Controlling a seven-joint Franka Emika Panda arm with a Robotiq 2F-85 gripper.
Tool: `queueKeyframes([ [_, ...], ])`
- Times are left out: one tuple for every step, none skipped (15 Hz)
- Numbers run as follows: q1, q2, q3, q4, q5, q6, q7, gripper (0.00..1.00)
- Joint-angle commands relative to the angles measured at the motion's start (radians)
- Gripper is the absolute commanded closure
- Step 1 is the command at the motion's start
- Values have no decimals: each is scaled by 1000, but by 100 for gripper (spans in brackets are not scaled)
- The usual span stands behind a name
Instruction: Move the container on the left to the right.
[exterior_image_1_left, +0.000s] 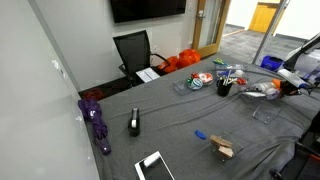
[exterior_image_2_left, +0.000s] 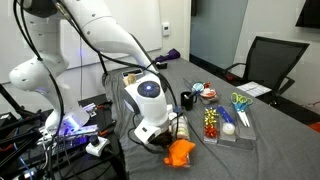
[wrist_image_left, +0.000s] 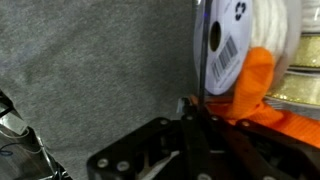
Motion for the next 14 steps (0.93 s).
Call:
queueKeyframes([
  [-51,-9,33,23,68,-6,-77,99],
  [-50,-7,29,25,75,-8,-84,93],
  [-49,-6,25,27,82,-10,-89,69],
  [-48,-6,23,29,87,-12,-93,68],
  [-48,-6,20,32,94,-13,-96,65],
  [-48,-5,19,34,97,-14,-97,58],
  [-47,-4,18,38,100,-14,-97,52],
  [-46,-4,17,41,103,-14,-96,53],
  [-44,-4,15,42,103,-13,-94,53],
  [-42,-4,13,43,100,-13,-94,49],
  [-39,-6,9,42,94,-12,-93,46],
  [-34,-9,2,39,84,-15,-89,38],
  [-30,-13,-3,36,77,-19,-84,22],
  [-21,-18,-14,31,60,-23,-75,14],
])
